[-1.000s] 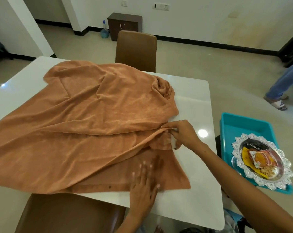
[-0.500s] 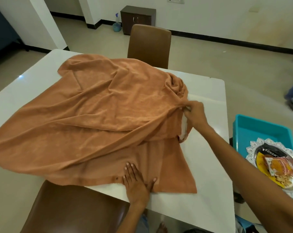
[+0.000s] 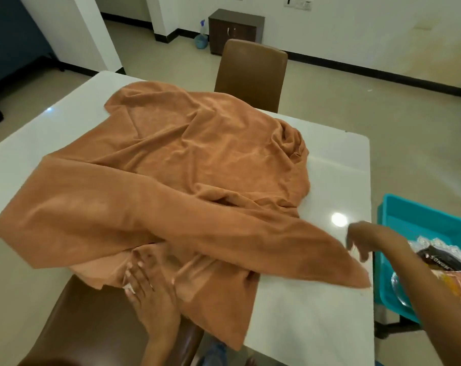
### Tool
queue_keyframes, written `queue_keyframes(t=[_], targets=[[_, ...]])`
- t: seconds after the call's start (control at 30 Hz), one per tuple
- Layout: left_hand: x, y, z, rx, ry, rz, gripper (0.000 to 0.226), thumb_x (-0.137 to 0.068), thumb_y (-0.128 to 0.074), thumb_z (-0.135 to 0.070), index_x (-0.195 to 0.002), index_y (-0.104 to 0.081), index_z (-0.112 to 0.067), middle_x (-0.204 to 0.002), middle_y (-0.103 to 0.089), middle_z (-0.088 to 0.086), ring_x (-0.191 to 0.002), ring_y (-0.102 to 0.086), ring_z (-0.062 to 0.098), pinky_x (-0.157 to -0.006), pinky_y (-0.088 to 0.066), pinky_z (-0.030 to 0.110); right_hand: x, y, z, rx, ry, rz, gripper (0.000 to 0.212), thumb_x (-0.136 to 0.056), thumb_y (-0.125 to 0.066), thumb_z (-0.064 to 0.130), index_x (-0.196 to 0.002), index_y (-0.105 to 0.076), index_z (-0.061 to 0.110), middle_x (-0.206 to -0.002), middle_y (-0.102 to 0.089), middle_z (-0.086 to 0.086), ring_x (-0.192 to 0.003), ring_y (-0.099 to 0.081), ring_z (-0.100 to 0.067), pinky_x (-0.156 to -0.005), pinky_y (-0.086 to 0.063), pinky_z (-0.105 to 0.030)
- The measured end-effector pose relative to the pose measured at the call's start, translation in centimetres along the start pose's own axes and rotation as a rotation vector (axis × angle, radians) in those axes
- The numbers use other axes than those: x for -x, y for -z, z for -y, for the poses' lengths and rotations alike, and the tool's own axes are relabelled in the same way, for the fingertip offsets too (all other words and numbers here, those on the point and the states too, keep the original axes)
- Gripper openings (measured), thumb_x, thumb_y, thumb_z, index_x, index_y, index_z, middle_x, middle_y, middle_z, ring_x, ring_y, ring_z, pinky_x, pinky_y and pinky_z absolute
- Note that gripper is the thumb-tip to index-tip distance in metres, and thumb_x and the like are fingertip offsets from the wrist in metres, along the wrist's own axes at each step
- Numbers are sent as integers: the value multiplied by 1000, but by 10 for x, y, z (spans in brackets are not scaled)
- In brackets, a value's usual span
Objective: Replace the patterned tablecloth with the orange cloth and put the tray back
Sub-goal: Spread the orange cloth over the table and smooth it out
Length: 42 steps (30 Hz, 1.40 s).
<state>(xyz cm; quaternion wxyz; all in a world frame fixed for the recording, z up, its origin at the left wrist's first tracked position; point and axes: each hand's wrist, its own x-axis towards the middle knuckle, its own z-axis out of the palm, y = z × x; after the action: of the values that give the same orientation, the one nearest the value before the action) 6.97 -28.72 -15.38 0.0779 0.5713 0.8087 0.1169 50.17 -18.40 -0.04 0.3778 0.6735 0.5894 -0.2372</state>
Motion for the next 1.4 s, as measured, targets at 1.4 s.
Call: queue_keyframes(t=[1.4], targets=[[-170,-30,-32,88,-187,-55,79,-95,-15,-56,-148,-1,0,-156,-4,23,-146,-3,29,-119,2,37,-183,27,56,-201,93,-873,58,-94,-15,31,-141,-40,7,-143,-44,-15,-136,-35,-30,-116,1,-42]])
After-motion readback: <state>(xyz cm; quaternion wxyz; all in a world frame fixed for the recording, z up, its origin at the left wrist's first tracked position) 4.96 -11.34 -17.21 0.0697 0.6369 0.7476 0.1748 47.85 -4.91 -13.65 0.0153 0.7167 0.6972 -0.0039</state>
